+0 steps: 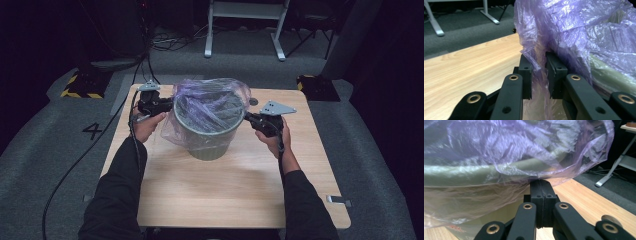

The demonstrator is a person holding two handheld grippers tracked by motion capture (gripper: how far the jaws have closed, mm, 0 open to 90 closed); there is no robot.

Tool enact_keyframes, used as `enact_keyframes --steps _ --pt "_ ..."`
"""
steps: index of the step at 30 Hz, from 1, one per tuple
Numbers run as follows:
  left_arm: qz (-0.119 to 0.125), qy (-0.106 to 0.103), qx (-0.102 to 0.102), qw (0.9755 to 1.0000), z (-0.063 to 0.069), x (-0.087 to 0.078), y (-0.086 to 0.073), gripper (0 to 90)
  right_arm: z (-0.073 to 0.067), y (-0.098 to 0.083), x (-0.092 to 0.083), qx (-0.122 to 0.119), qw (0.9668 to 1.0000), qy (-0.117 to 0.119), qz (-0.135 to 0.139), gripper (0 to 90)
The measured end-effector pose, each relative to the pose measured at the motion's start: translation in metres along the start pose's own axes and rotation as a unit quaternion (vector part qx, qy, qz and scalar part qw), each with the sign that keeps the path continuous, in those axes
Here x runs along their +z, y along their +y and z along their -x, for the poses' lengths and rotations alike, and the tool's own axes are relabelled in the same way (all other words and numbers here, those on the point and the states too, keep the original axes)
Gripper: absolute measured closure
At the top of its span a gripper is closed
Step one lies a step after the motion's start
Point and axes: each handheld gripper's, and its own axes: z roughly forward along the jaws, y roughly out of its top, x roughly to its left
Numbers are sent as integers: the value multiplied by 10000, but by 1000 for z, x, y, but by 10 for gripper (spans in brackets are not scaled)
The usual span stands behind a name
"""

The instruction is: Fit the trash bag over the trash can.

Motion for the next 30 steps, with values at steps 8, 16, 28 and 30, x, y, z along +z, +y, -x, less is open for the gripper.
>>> enact_keyframes --steps 8,16,28,30 --pt "-281 -204 63 9994 5 11 -16 808 1 -12 -3 -26 9997 201 -98 900" --pt "-408 -547 398 9969 23 7 -27 779 2 -29 -16 35 9989 436 -161 900" --pt "80 5 104 9999 8 -28 -19 543 27 -20 -63 412 9986 -327 108 538" --pt "126 -36 123 9998 8 -30 -18 537 32 -15 -71 514 9976 -415 221 475"
